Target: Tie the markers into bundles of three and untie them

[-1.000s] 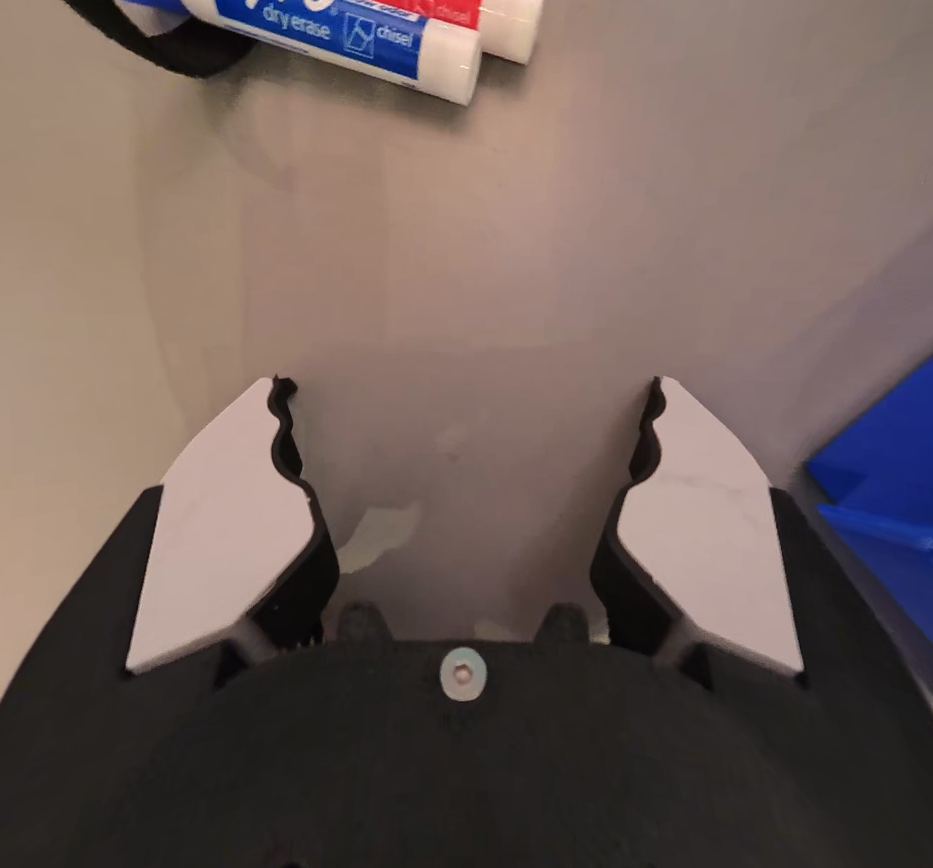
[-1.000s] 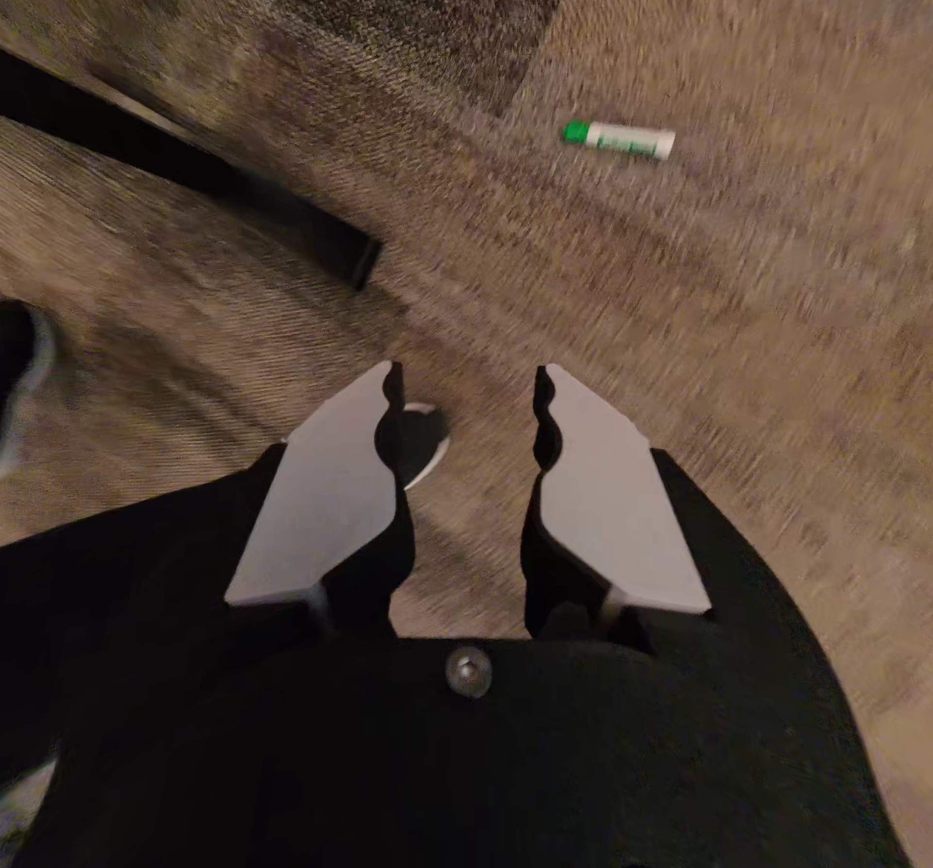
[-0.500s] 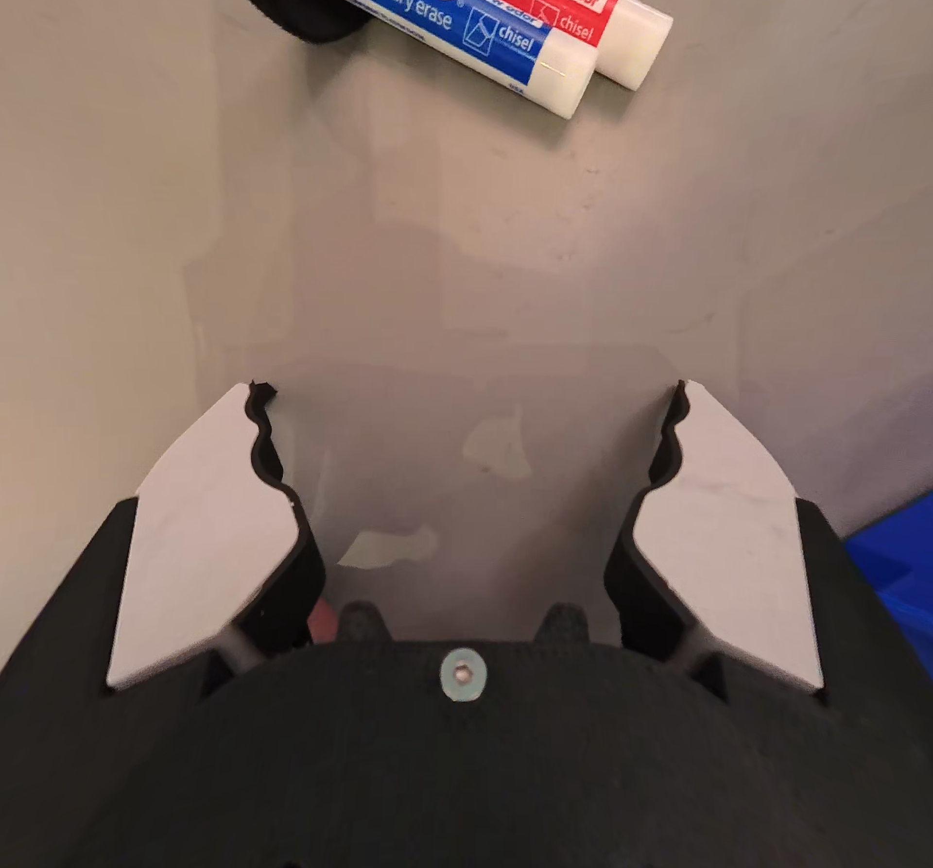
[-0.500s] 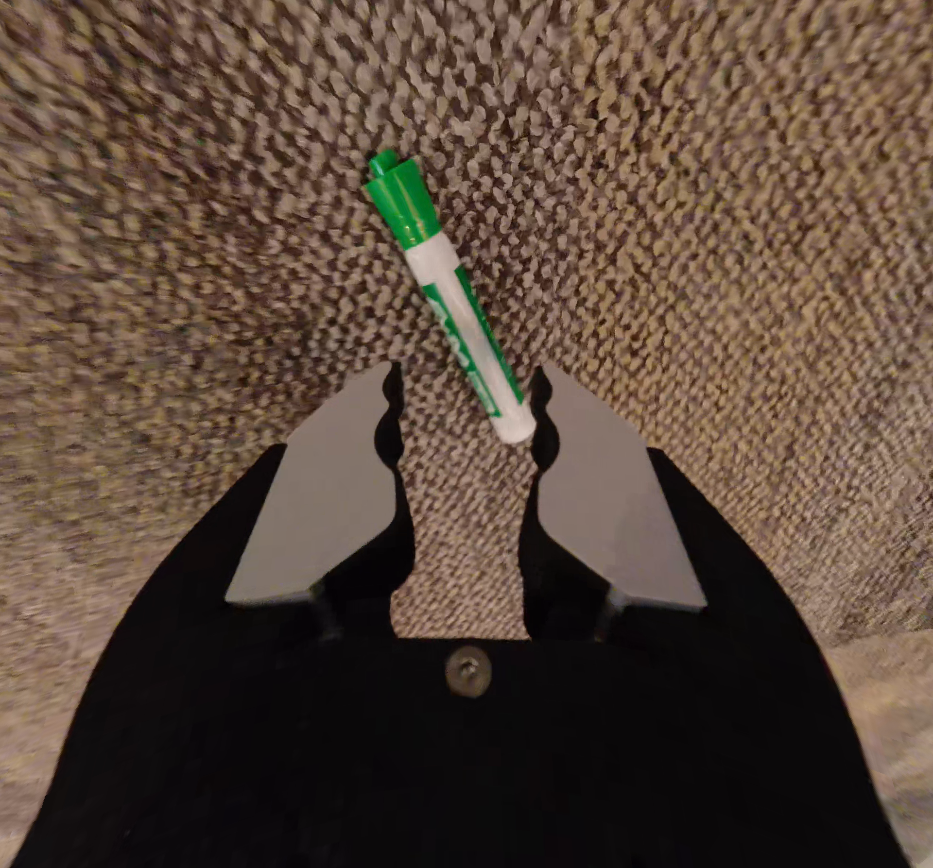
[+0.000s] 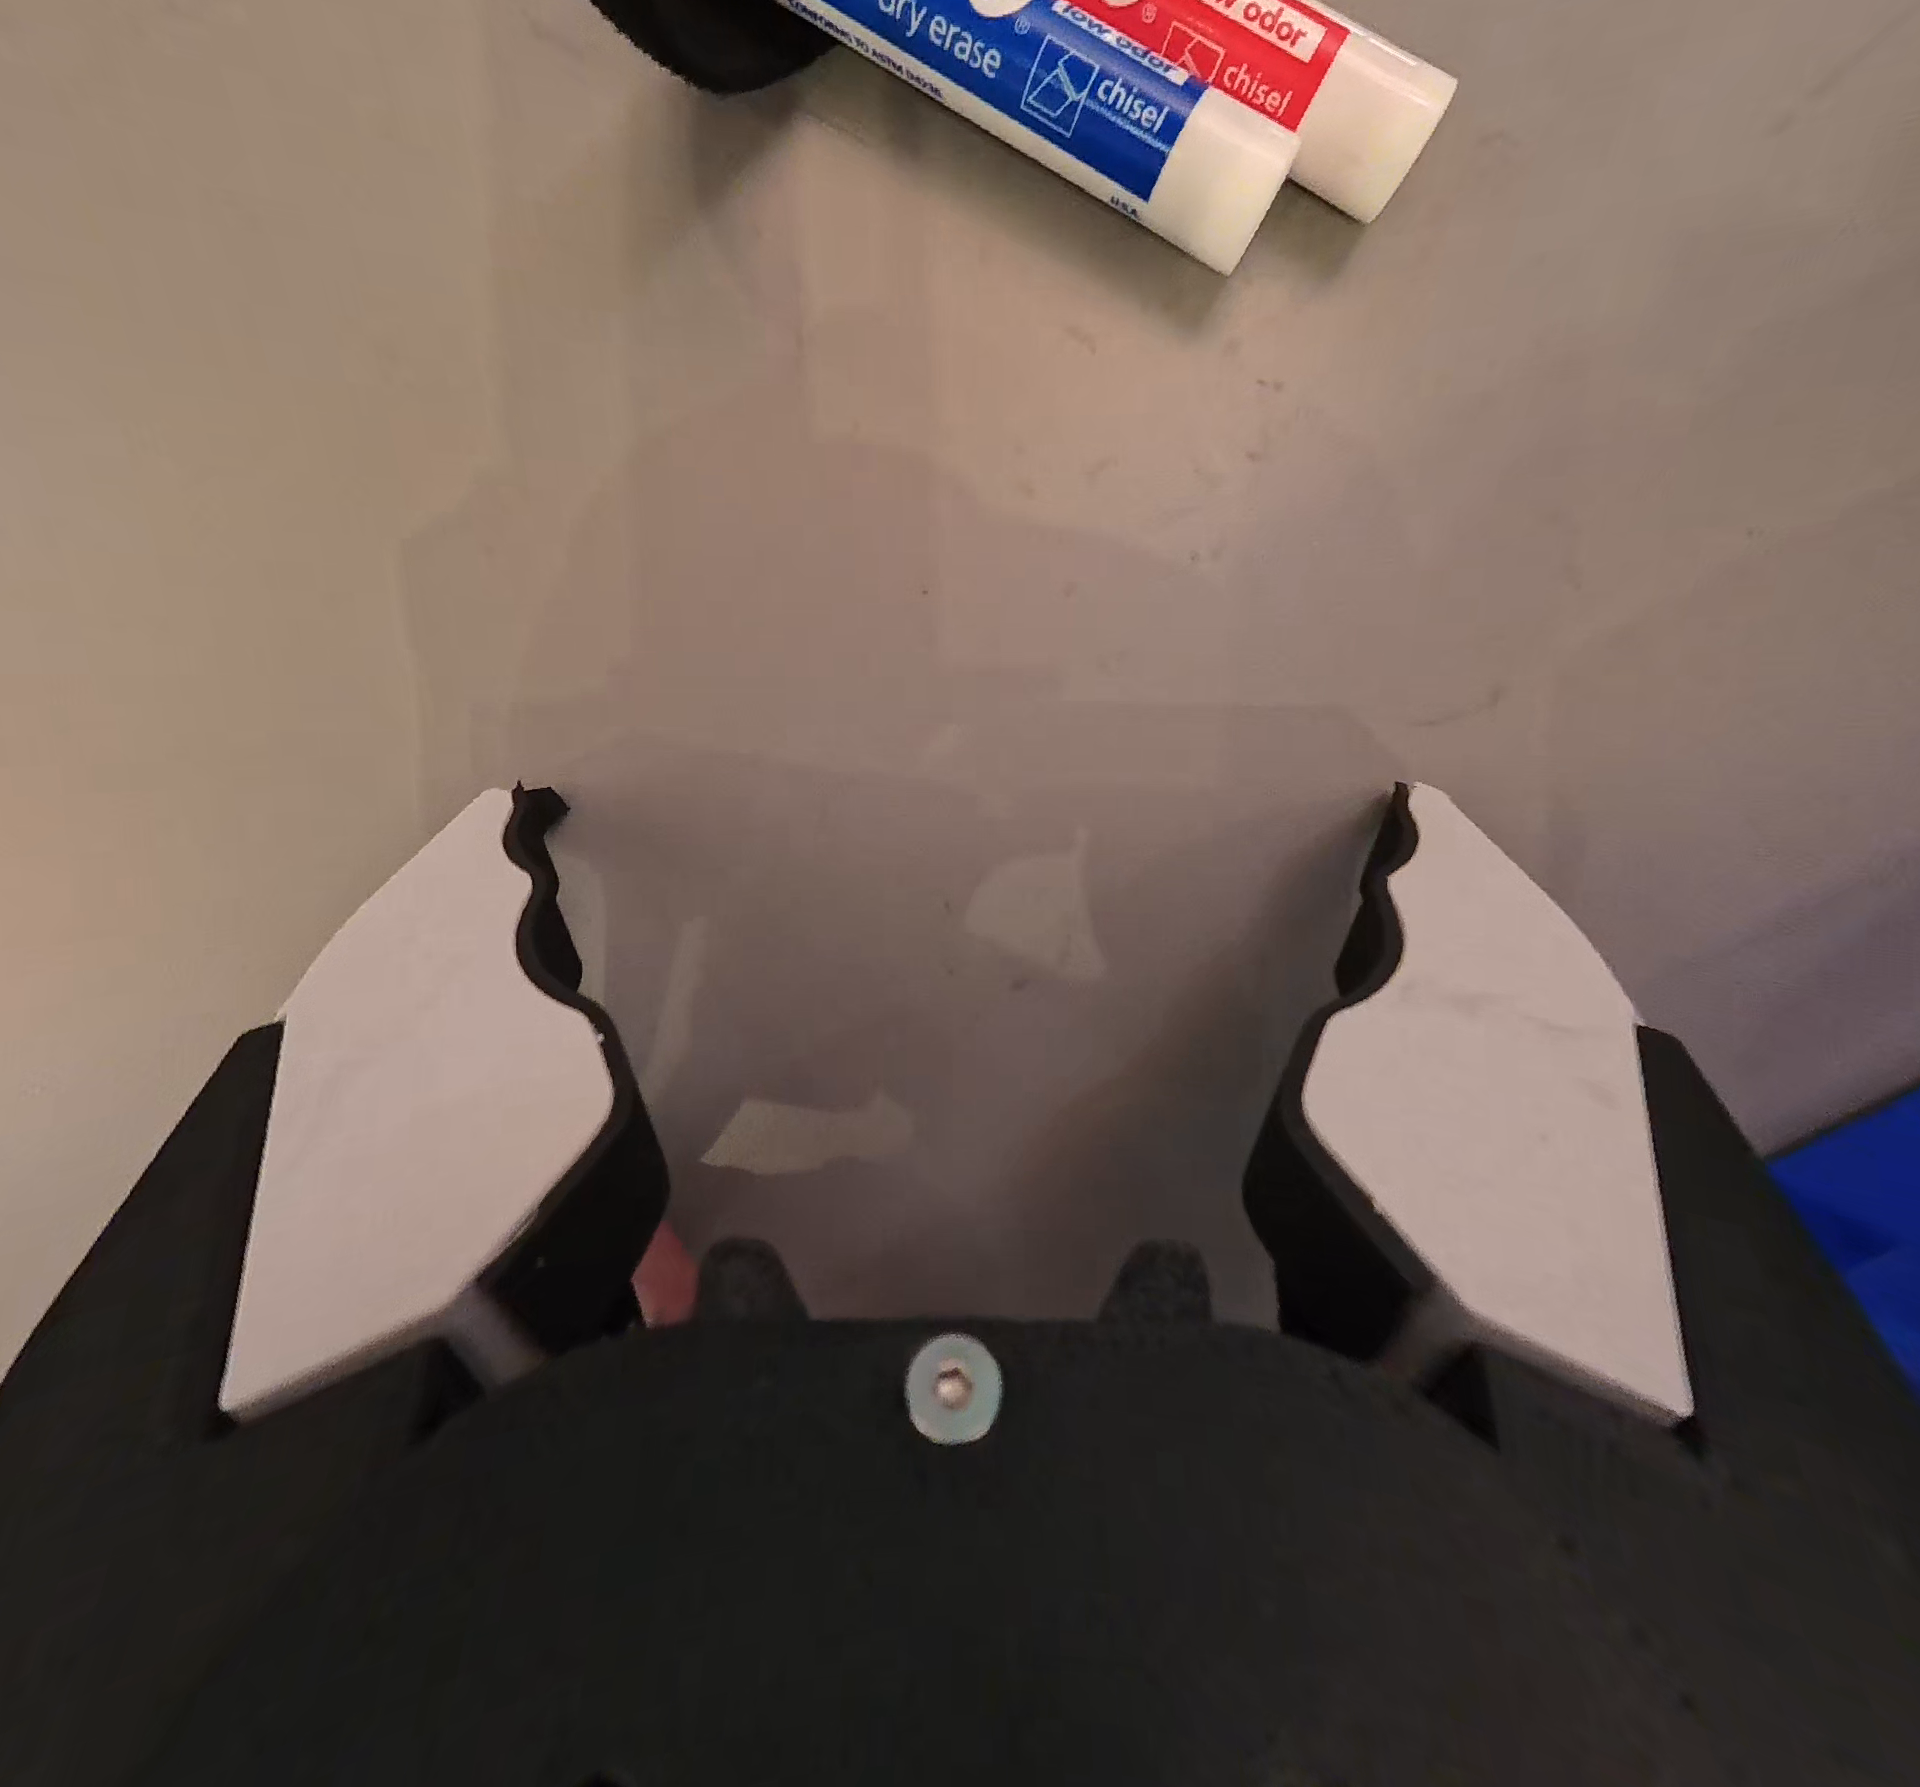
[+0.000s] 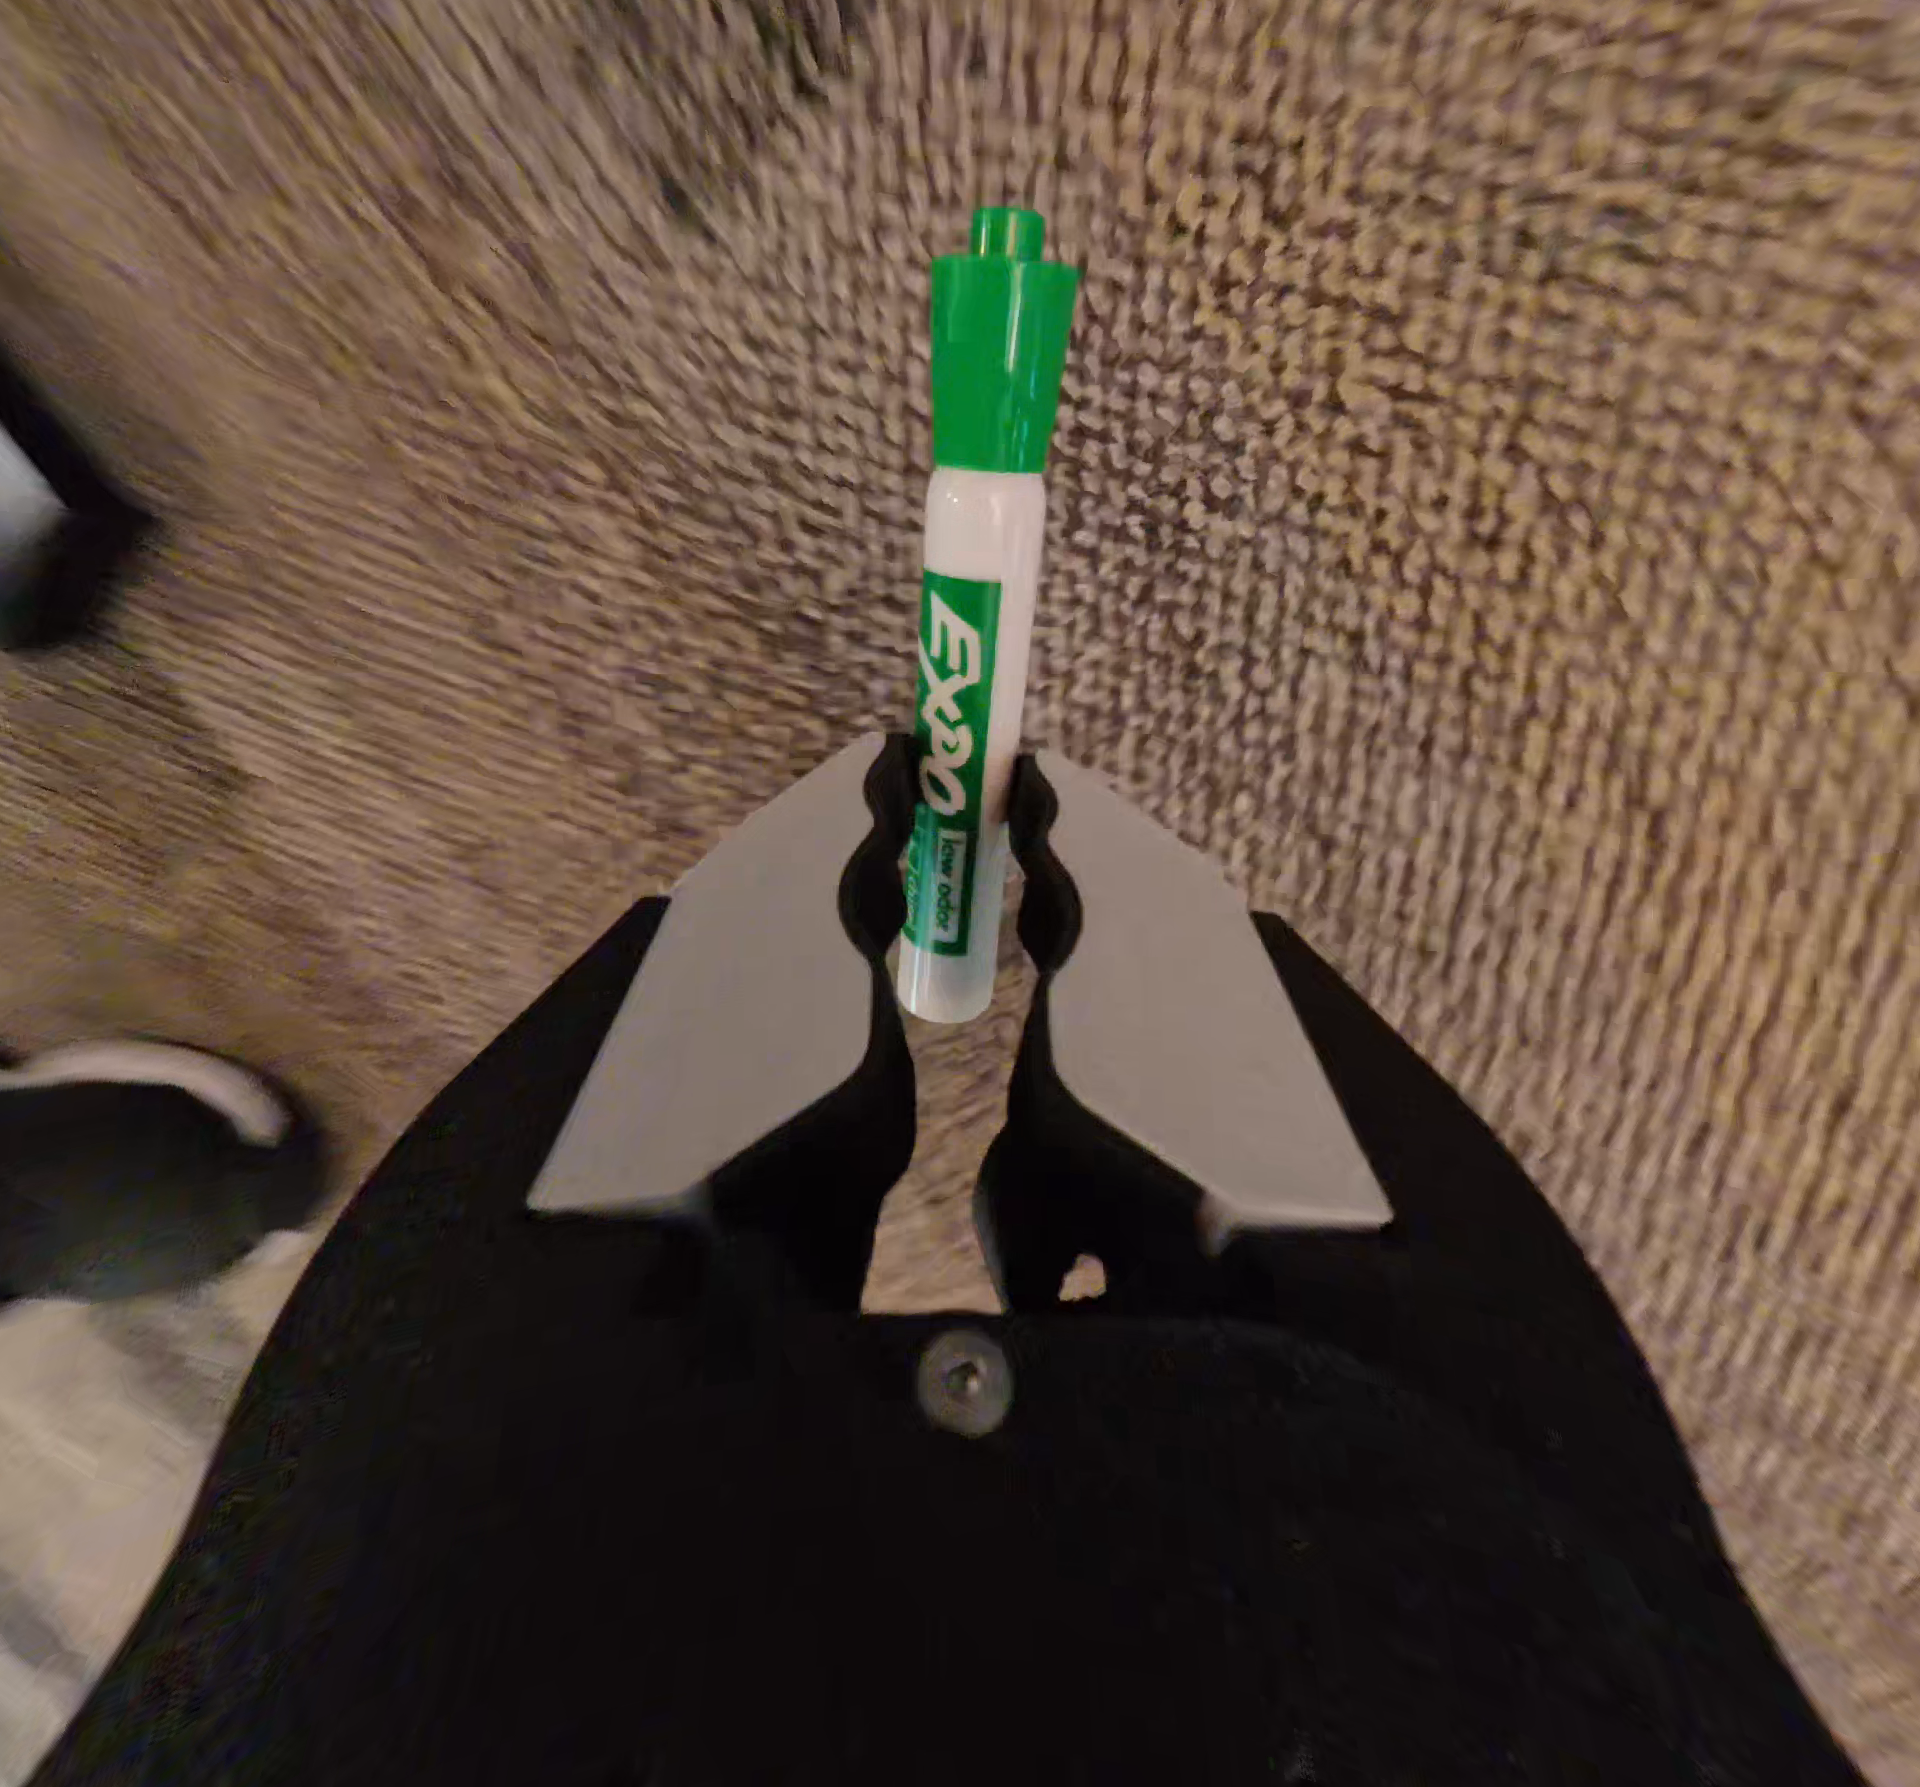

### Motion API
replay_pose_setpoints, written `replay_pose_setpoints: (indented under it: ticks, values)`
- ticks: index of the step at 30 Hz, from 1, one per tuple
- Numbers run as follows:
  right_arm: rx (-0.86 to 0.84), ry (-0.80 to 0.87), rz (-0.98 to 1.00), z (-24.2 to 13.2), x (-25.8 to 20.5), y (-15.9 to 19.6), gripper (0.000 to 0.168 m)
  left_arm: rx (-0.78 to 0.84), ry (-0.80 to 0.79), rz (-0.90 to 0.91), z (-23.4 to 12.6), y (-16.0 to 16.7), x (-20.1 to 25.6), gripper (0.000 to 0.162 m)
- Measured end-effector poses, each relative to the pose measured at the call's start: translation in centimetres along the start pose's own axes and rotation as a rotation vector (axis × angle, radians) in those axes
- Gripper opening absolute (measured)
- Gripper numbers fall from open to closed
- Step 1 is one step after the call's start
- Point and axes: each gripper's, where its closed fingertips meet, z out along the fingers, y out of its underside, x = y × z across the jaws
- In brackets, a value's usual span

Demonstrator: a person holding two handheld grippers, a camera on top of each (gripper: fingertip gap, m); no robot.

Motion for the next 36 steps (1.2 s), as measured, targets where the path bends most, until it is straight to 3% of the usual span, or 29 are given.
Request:
replay_pose_setpoints:
  ticks: [6, 14, 18, 22, 25, 28, 32, 36]
  values:
    - [0.190, 0.049, 0.248, -17.7, -5.7, 0.4, 0.019, -0.024, 0.025, 0.033, 0.0, 0.2, 0.2, 0.144]
    - [0.232, 0.316, 0.411, -43.7, -15.1, 1.7, 0.019, -0.067, 0.138, 0.206, -0.8, 1.4, 1.2, 0.146]
    - [0.274, 0.491, 0.523, -56.0, -22.8, -0.5, 0.019, -0.070, 0.185, 0.289, -1.1, 1.9, 2.1, 0.146]
    - [0.300, 0.690, 0.613, -65.9, -33.2, -4.4, 0.019, -0.075, 0.238, 0.371, -1.6, 2.6, 2.4, 0.146]
    - [0.410, 0.743, 0.671, -69.8, -41.4, -10.0, 0.019, -0.054, 0.271, 0.417, -2.0, 3.3, 2.4, 0.146]
    - [0.487, 0.717, 0.637, -70.6, -47.9, -17.6, 0.018, -0.088, 0.299, 0.456, -2.2, 3.5, 2.3, 0.146]
    - [0.600, 0.584, 0.545, -68.6, -52.9, -27.5, 0.018, -0.107, 0.321, 0.495, -2.4, 3.7, 2.1, 0.146]
    - [0.736, 0.449, 0.487, -65.1, -54.8, -34.9, 0.018, -0.125, 0.320, 0.517, -2.4, 3.9, 2.0, 0.146]
